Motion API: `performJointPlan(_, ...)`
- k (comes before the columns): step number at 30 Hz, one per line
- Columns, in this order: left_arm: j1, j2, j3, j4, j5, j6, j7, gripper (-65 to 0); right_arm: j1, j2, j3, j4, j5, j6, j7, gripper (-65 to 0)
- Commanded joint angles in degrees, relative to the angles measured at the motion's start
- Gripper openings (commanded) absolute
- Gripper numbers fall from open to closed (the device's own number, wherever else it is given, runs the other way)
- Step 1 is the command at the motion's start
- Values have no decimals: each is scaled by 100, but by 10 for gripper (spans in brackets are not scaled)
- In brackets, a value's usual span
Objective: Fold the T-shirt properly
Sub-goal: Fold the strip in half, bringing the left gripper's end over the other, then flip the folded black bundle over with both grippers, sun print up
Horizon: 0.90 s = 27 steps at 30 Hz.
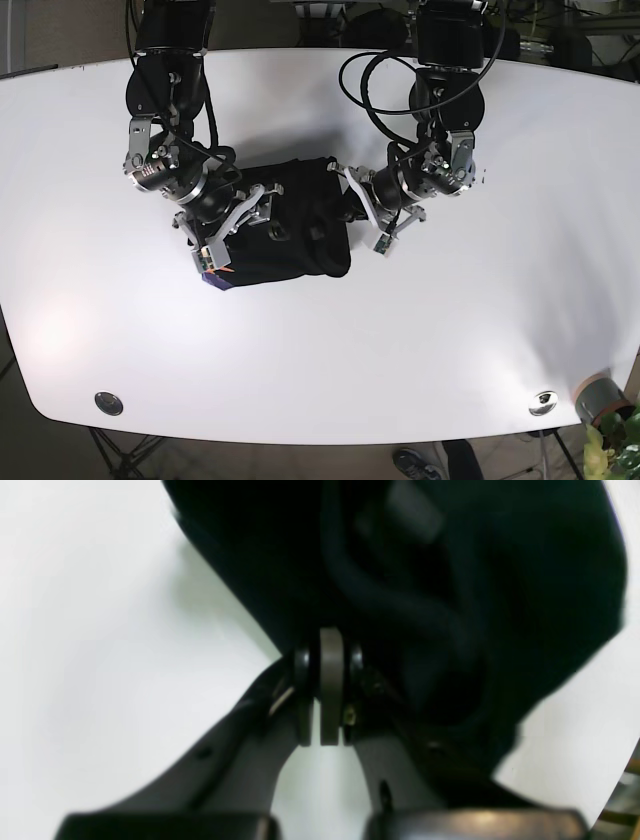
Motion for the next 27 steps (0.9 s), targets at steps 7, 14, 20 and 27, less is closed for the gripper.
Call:
performJointPlan(7, 218, -551, -190, 1366, -120, -27, -136, -650, 194, 15, 465, 74, 369, 12, 171, -206)
performJointPlan(14, 191, -665, 196, 1735, -85, -1, -136, -650, 871, 226, 711, -665, -114, -5, 171, -301)
performJointPlan(20, 174, -639, 1023, 1735, -76, 34, -154, -650, 1671, 349, 747, -1544, -536, 12, 180, -507)
performJointPlan(27, 147, -349, 1770, 1374, -67, 659, -171, -650, 2374, 393, 729, -2704, -905, 30, 400, -542)
